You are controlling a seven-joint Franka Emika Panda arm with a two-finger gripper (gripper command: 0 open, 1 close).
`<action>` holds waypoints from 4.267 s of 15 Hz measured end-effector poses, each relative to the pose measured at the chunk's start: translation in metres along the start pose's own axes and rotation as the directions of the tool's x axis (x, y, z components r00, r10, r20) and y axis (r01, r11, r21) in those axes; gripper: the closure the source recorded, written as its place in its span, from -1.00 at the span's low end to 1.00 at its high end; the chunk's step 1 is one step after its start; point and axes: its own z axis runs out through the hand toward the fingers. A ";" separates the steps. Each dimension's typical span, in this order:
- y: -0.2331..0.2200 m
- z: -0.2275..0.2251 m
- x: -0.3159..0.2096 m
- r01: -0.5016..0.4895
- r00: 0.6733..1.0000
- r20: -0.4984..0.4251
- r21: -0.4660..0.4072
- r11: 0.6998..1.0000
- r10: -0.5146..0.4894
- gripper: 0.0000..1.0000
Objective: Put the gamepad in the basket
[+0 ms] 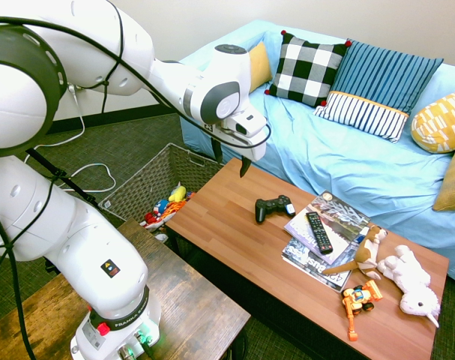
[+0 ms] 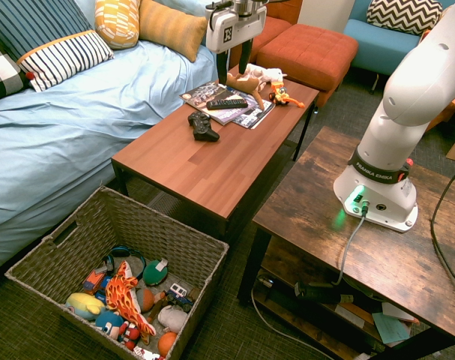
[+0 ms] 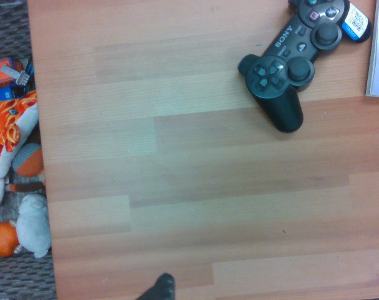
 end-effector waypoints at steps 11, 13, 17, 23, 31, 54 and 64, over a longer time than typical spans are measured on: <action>-0.034 0.066 0.066 -0.303 0.953 0.031 -0.002 0.953 0.302 -1.00; -0.047 0.088 0.088 -0.349 0.936 0.041 -0.019 0.937 0.350 -1.00; -0.072 0.135 0.132 -0.398 0.914 0.058 -0.046 0.916 0.401 -1.00; -0.101 0.206 0.176 -0.416 0.902 0.069 -0.116 0.902 0.425 -1.00; -0.096 0.275 0.199 -0.447 0.880 0.083 -0.194 0.873 0.468 -1.00; -0.104 0.246 0.182 -0.274 0.951 0.134 -0.057 0.960 0.279 1.00; -0.203 0.130 -0.055 0.052 0.997 -0.051 -0.010 0.999 -0.053 1.00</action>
